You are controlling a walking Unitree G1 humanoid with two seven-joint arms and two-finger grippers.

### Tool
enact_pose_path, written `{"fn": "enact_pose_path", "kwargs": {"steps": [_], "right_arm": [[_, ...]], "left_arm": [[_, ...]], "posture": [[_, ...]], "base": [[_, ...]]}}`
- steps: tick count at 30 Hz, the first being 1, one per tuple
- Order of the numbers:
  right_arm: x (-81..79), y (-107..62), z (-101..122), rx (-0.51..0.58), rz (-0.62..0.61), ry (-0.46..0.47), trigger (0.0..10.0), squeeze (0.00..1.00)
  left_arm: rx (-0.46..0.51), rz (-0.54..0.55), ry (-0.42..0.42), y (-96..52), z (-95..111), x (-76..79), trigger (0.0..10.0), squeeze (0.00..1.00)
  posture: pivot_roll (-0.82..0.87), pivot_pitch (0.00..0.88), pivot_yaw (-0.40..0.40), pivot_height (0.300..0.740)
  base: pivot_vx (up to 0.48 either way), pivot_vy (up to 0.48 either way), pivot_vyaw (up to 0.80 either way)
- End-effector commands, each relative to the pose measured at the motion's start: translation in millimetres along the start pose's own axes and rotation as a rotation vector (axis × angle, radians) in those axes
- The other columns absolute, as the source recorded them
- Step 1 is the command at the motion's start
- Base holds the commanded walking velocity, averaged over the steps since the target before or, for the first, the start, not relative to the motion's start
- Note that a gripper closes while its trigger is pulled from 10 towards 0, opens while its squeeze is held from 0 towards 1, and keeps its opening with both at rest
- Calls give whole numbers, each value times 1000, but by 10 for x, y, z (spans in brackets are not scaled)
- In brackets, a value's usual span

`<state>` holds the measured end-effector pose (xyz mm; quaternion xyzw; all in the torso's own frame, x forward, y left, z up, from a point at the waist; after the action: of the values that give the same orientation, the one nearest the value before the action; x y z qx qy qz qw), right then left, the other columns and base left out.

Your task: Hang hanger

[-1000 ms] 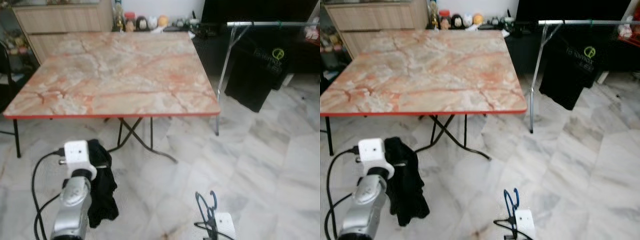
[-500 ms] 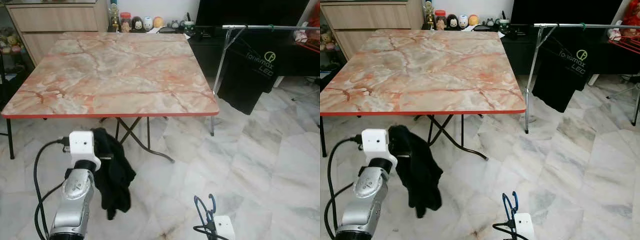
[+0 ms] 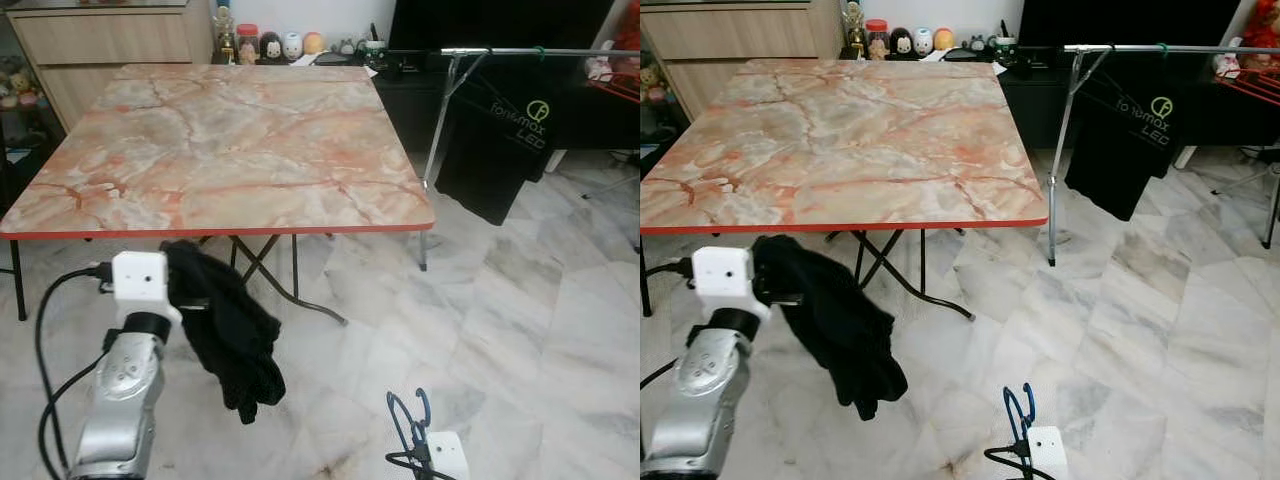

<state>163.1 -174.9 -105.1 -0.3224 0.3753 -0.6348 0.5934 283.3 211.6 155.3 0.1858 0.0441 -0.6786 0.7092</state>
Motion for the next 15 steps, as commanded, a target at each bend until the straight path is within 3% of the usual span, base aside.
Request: {"fn": "enact_pose_path", "kwargs": {"steps": [1, 5, 15], "right_arm": [[8, -1, -7, -6, -2, 3, 10000, 0], [4, 0, -6, -7, 0, -5, 10000, 0], [32, -2, -3, -6, -5, -5, 10000, 0]], "left_arm": [[45, -9, 33, 0, 122, -77, 10000, 0], [51, -34, 83, 18, 123, -117, 10000, 0], [62, -21, 53, 165, 210, -82, 10000, 0]], "posture": [[18, 0, -43, 740], [22, 0, -42, 740], [16, 0, -37, 740]], "base": [[240, 0, 0], [244, 0, 0], [279, 0, 0]]}}
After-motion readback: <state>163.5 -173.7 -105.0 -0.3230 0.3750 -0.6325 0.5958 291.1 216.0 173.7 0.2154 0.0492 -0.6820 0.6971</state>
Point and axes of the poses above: a point about 5 cm out from each wrist's last joint towards the gripper, its own y axis pointing out of the wrist towards the gripper, its own z axis along the axis of the wrist's last joint, x = y × z, the point moved 1 cm from there along y, pointing out of the wrist towards the gripper, and after that the axes turned 9 degrees about y, right-handed, at the moved point
